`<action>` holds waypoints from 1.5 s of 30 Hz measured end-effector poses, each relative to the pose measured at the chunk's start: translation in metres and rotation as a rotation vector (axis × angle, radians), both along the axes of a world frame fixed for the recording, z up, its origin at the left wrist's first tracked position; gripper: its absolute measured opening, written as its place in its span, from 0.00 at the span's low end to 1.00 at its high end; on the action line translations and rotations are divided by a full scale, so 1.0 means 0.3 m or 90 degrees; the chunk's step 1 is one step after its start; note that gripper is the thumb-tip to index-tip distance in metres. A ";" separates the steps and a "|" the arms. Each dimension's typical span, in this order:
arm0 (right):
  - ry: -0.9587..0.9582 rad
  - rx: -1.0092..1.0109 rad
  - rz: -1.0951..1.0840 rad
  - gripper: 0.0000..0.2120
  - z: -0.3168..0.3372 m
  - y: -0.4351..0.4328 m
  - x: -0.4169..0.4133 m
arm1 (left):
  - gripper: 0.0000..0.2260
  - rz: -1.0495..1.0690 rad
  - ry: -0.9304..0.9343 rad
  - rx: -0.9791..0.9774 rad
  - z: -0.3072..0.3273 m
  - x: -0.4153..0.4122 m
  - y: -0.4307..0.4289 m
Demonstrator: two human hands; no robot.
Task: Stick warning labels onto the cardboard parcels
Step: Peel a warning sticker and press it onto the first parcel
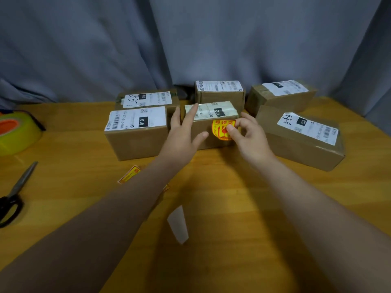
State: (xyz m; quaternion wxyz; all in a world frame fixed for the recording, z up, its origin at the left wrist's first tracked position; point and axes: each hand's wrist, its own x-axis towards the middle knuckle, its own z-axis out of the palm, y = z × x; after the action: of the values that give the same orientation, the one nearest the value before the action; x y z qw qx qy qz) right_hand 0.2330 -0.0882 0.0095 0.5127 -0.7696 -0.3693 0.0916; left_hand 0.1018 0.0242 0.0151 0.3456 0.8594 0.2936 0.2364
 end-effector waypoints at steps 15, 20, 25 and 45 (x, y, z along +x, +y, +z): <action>0.041 -0.039 0.029 0.13 0.048 -0.093 -0.130 | 0.13 0.034 -0.068 0.094 0.048 -0.107 -0.039; 0.009 -0.043 -0.020 0.11 0.050 -0.083 -0.166 | 0.12 -0.004 -0.042 0.050 0.045 -0.102 -0.029; -0.015 -0.074 -0.050 0.16 0.070 -0.067 -0.184 | 0.13 -0.015 -0.065 0.051 0.029 -0.104 -0.049; -0.086 -0.117 -0.081 0.15 0.054 -0.048 -0.204 | 0.17 0.028 -0.104 0.024 0.025 -0.100 -0.078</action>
State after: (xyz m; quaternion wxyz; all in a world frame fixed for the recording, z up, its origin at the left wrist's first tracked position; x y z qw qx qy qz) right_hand 0.1718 -0.1026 0.0255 0.4187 -0.8398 -0.3434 0.0399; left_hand 0.0718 0.0007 0.0224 0.3470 0.8370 0.2784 0.3188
